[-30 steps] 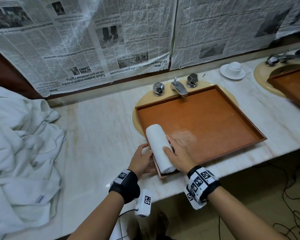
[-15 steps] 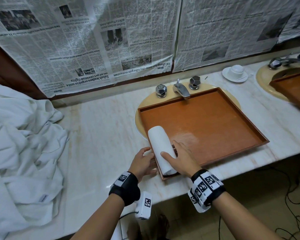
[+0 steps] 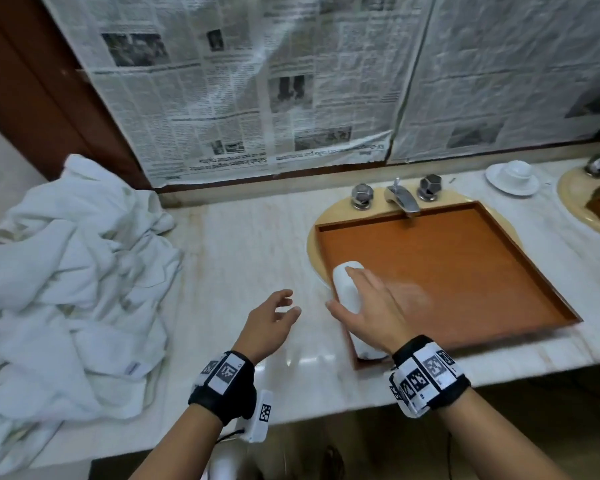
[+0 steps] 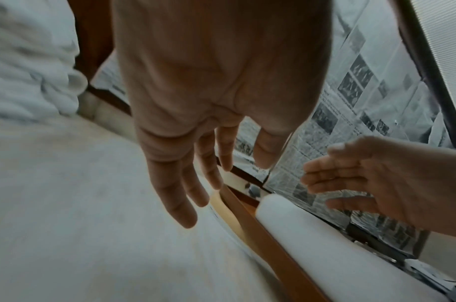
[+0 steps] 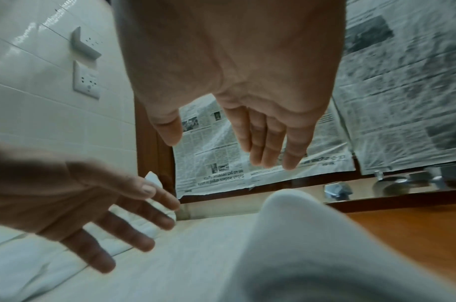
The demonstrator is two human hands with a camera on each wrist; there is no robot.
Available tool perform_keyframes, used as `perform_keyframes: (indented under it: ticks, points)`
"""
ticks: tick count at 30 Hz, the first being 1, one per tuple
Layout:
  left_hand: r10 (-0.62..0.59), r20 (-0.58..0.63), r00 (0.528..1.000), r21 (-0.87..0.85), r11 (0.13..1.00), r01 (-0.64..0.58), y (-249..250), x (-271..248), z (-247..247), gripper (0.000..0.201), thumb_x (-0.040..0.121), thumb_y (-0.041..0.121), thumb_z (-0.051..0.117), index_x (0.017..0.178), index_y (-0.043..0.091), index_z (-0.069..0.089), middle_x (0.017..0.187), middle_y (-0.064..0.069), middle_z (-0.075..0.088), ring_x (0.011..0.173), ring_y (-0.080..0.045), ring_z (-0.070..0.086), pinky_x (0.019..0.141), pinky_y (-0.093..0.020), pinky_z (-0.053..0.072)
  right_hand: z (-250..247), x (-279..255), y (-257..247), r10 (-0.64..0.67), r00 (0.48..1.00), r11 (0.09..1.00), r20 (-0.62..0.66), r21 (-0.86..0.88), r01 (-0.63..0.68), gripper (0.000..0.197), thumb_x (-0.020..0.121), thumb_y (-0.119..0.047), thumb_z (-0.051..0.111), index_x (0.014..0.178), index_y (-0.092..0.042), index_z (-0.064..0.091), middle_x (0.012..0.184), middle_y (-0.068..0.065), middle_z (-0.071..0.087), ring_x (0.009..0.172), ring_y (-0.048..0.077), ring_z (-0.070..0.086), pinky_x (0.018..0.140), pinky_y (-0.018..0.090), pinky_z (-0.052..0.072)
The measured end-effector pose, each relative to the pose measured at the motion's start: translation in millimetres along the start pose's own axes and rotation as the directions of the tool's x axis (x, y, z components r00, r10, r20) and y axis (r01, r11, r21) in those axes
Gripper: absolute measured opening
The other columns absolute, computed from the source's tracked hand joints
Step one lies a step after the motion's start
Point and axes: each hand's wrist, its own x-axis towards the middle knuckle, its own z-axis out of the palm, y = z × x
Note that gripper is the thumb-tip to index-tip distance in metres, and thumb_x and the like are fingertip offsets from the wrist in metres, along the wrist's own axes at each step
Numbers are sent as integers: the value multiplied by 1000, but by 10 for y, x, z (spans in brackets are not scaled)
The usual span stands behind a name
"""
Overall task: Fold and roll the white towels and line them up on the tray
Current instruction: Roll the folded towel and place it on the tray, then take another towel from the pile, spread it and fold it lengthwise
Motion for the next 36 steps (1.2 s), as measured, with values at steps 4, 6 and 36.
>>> perform_keyframes:
  ticks: [4, 6, 36]
  points:
    - [55, -66, 996, 160, 986, -44, -155, -116, -538, 50, 97, 41, 58, 143, 29, 46, 134, 10, 54, 117, -12, 56, 98, -28, 46, 274, 61, -404, -76, 995, 996, 58, -46, 79, 77, 89, -56, 57, 151, -17, 31, 154, -2, 33, 141, 13, 27, 113, 31, 28]
    - [78, -102, 992, 232, 971, -53, -274, -176, -821, 52, 97, 42, 57, 145, 26, 45, 138, 8, 52, 122, -13, 53, 103, -31, 43, 448, 100, -619, -106, 990, 992, 90, -65, 112, 79, 90, -56, 56, 153, -17, 28, 156, -3, 30, 144, 13, 23, 115, 31, 26]
    - [155, -566, 810, 585, 768, 261, -1395, -298, -3807, 67, 88, 33, 66, 147, 18, 38, 161, -8, 16, 141, -36, 23, 108, -49, 38, 2511, 1425, -3571, -563, 747, 707, 352, -263, 657, 68, 91, -51, 53, 143, -9, 39, 143, 9, 45, 129, 28, 43, 105, 40, 37]
